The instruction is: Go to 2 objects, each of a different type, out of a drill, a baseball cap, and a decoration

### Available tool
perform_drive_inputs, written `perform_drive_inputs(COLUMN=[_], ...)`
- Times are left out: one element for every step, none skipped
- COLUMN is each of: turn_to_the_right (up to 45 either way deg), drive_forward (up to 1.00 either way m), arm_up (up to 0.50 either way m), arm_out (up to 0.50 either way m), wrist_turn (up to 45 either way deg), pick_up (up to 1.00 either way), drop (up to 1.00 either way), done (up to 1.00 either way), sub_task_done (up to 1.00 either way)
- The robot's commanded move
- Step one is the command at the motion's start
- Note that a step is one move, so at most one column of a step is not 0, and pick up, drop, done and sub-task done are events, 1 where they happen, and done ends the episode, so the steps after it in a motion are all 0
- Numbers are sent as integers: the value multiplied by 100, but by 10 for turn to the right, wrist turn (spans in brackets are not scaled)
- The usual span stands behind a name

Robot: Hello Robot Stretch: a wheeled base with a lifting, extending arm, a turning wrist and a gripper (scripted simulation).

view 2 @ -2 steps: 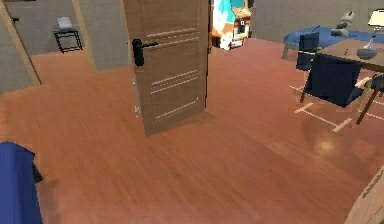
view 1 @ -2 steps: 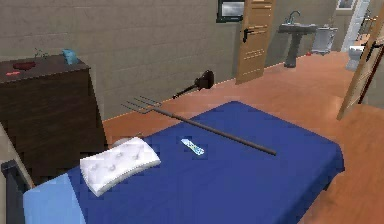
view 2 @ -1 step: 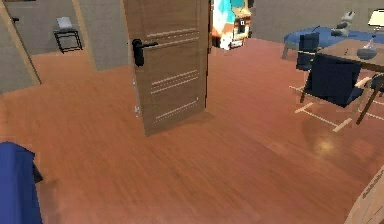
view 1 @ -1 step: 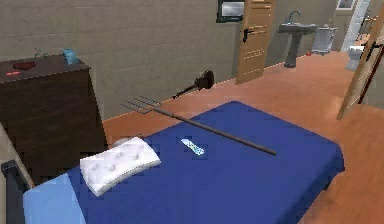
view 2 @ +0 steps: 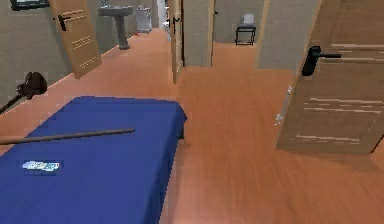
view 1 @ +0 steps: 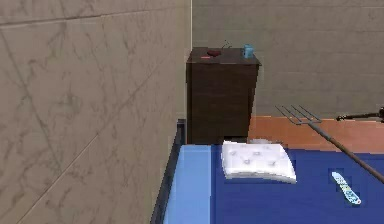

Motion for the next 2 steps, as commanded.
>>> perform_drive_inputs(turn_to_the_right=[90, 450], drive_forward=[0, 0], arm_up=[0, 0], arm_out=[0, 0], wrist_turn=[0, 0], pick_up=[0, 0], drop=[0, 0], done=[0, 0], sub_task_done=[0, 0])
